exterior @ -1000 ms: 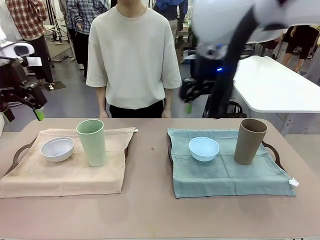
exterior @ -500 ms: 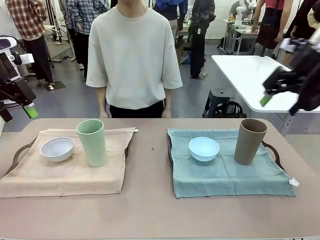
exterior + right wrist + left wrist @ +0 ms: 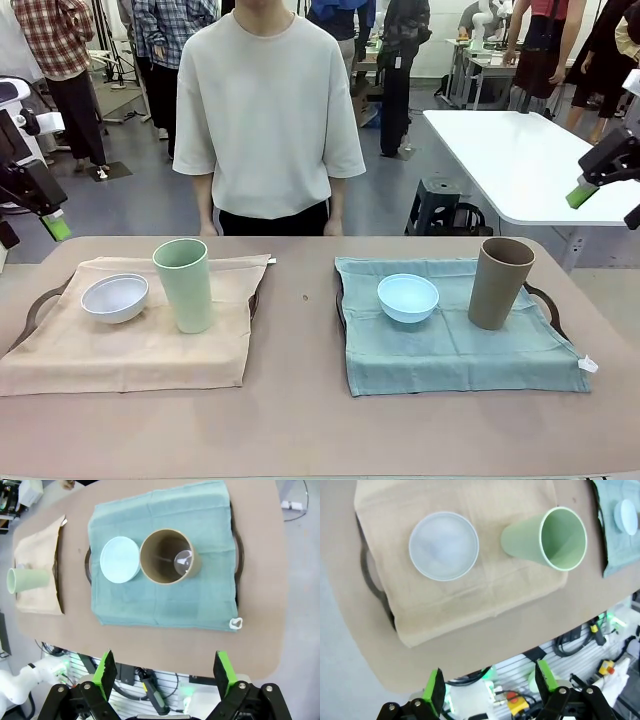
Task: Set up a tray with a mat and arrange the tableware.
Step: Place the Picnic Bowl and Reusable plastic cup back onto the Handle tray in front of the human's position.
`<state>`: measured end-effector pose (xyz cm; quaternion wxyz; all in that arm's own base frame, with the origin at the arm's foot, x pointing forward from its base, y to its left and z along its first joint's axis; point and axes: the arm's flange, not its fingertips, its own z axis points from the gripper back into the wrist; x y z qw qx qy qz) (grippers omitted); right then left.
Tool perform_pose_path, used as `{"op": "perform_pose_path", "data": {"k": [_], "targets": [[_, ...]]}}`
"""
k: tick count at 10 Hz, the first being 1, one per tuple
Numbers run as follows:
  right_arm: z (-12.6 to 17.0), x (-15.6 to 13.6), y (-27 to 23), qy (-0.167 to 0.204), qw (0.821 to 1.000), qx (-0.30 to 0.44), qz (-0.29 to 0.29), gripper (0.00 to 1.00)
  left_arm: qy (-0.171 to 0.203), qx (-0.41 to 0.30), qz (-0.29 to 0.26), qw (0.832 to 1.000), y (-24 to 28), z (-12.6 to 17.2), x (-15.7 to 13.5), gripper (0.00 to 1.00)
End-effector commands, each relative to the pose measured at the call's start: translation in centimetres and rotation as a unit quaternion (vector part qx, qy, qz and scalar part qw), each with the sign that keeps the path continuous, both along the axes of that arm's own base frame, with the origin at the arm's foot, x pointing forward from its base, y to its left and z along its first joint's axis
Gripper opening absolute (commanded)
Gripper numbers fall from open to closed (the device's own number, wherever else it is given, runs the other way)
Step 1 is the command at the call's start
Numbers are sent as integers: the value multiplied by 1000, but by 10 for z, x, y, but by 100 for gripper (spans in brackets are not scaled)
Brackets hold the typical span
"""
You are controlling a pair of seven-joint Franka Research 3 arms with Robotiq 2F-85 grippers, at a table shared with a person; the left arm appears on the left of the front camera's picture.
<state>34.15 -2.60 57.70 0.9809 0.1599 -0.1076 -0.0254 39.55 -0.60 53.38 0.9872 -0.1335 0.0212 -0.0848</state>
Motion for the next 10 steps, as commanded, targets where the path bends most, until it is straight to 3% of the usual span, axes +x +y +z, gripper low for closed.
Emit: {"op": "perform_pose_path", "data": {"k": [1,2,5,8,10], "targets": [[1,-1,-11,-2,1000,8,-8,100,-2,1,1,1000,0,1,0,94],[-4,3,-25,16,998,56,5,100,-14,-93,13,995,24,18,-5,94],[-22,0,-110,39,981,191,-19,100,-6,-215,31,976,102,25,2,94],[-40,-33,-188,7,948,316,-48,100,13,-319,55,946,180,11,6,94],[-48,-59,-224,-35,916,394,-64,100,2,-380,96,920,229,3,0,94]]}}
